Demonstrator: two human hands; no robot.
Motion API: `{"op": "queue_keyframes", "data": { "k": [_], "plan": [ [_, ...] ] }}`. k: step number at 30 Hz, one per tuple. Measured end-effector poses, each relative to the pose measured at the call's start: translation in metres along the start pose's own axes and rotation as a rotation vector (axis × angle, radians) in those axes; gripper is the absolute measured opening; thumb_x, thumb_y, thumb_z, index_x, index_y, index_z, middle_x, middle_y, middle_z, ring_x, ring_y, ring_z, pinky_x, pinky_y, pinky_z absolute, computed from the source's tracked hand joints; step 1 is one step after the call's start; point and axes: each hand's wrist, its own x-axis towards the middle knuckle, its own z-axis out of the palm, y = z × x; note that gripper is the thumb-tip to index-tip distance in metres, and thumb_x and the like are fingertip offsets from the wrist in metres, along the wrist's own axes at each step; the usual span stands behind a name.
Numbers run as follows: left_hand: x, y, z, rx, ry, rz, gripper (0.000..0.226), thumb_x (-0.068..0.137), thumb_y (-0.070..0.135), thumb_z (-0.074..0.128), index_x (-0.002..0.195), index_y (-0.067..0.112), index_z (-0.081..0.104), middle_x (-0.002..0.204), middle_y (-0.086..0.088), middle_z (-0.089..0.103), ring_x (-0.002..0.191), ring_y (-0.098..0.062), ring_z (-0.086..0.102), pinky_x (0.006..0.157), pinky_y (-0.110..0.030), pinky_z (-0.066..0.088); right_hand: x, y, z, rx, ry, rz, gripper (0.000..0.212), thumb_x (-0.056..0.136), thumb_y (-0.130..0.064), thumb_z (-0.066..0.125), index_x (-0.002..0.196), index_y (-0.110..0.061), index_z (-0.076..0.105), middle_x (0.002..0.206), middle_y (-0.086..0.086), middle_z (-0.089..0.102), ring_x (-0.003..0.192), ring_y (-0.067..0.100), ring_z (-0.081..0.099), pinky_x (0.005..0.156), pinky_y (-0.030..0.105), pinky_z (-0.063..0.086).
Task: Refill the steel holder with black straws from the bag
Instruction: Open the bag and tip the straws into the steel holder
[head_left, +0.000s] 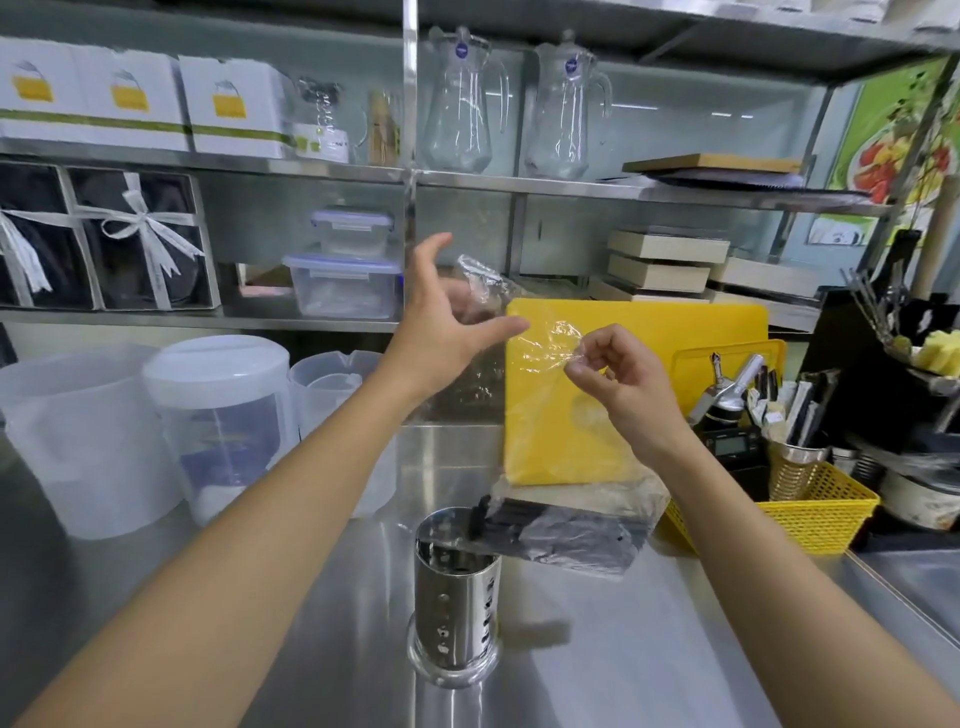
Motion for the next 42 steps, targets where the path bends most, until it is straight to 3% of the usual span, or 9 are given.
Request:
{"op": "queue_keyframes", "data": {
  "k": [3, 6, 9, 14, 19, 24, 32, 35, 42],
  "plan": [
    [0.007, -0.002, 0.005, -0.111, 0.018, 0.011, 0.016, 0.077, 0.008, 0.071, 0.080, 0.017, 0.058, 0.067, -0.002, 0.064, 0.054, -0.009, 0.060, 0.058, -0.025, 0.047, -0.002, -0.001, -0.007, 0.003, -0.014, 0.069, 0.023, 0.076, -0.005, 0.070, 0.087, -0.018, 0.055, 0.078, -0.003, 0.055, 0.072, 0.009, 0.045, 0.068, 0.022, 0.039],
    [0.003, -0.002, 0.005, -0.193, 0.083, -0.006, 0.016, 0.080, 0.003, 0.067, 0.072, 0.014, 0.058, 0.067, -0.004, 0.062, 0.050, -0.006, 0.058, 0.056, -0.024, 0.050, -0.003, 0.001, -0.023, 0.018, -0.143, 0.293, 0.041, 0.073, -0.014, 0.074, 0.110, -0.014, 0.055, 0.079, 0.002, 0.057, 0.076, 0.015, 0.052, 0.074, 0.024, 0.044],
    [-0.001, 0.000, 0.004, -0.230, 0.128, -0.016, 0.014, 0.081, 0.004, 0.066, 0.074, 0.012, 0.057, 0.067, -0.003, 0.061, 0.049, -0.001, 0.058, 0.054, -0.019, 0.050, -0.008, 0.006, -0.040, -0.096, -0.279, 0.373, 0.024, 0.074, -0.026, 0.073, 0.092, -0.011, 0.065, 0.084, 0.005, 0.061, 0.084, 0.016, 0.057, 0.079, 0.025, 0.042],
    [0.002, 0.001, -0.007, -0.193, 0.206, -0.035, 0.017, 0.078, 0.004, 0.069, 0.075, 0.018, 0.058, 0.070, 0.001, 0.063, 0.058, -0.003, 0.062, 0.060, -0.019, 0.054, -0.012, 0.014, -0.054, -0.053, -0.090, 0.297, 0.005, 0.081, -0.011, 0.065, 0.076, -0.008, 0.067, 0.077, 0.008, 0.061, 0.072, 0.008, 0.055, 0.072, 0.021, 0.042],
    [0.002, 0.012, -0.014, 0.113, 0.112, 0.004, 0.058, 0.077, 0.012, 0.072, 0.124, 0.019, 0.038, 0.093, 0.005, 0.061, 0.092, -0.014, 0.060, 0.090, -0.039, 0.050, -0.004, 0.013, -0.051, -0.165, 0.029, 0.156, 0.005, 0.081, -0.013, 0.067, 0.075, -0.014, 0.068, 0.078, 0.000, 0.064, 0.075, 0.006, 0.057, 0.069, 0.008, 0.043],
    [0.001, 0.038, -0.003, 0.849, 0.355, 0.522, 0.049, 0.081, 0.031, 0.061, 0.122, 0.011, 0.046, 0.104, -0.006, 0.061, 0.099, -0.025, 0.056, 0.093, -0.035, 0.028, 0.004, 0.010, -0.043, -0.155, 0.095, 0.085, 0.004, 0.082, -0.013, 0.066, 0.078, -0.012, 0.067, 0.079, -0.004, 0.063, 0.074, -0.003, 0.054, 0.065, -0.004, 0.034],
    [0.006, 0.056, 0.050, 1.244, -0.063, 0.768, 0.048, 0.078, 0.052, 0.041, 0.095, 0.013, 0.062, 0.078, -0.003, 0.068, 0.075, -0.026, 0.063, 0.068, -0.032, 0.044, 0.007, 0.002, -0.038, -0.106, 0.092, 0.007, 0.003, 0.081, -0.011, 0.066, 0.083, -0.011, 0.068, 0.074, -0.008, 0.064, 0.067, -0.009, 0.054, 0.067, 0.002, 0.039],
    [0.005, 0.052, 0.067, 1.249, -0.231, 0.726, 0.019, 0.090, 0.029, 0.049, 0.098, 0.014, 0.058, 0.090, -0.004, 0.067, 0.081, -0.026, 0.058, 0.073, -0.034, 0.035, 0.005, 0.000, -0.041, -0.106, 0.083, -0.014, 0.006, 0.080, -0.011, 0.067, 0.079, -0.017, 0.068, 0.067, -0.015, 0.066, 0.068, -0.007, 0.056, 0.067, 0.007, 0.041],
    [0.011, 0.040, 0.069, 1.067, -0.256, 0.517, 0.018, 0.094, 0.013, 0.043, 0.101, 0.020, 0.058, 0.105, -0.001, 0.068, 0.094, -0.028, 0.060, 0.069, -0.030, 0.028, -0.019, 0.015, -0.065, -0.118, 0.277, 0.057, 0.044, 0.076, -0.041, 0.061, 0.116, -0.025, 0.054, 0.118, -0.006, 0.055, 0.109, 0.007, 0.050, 0.083, 0.016, 0.036]
  ]
}}
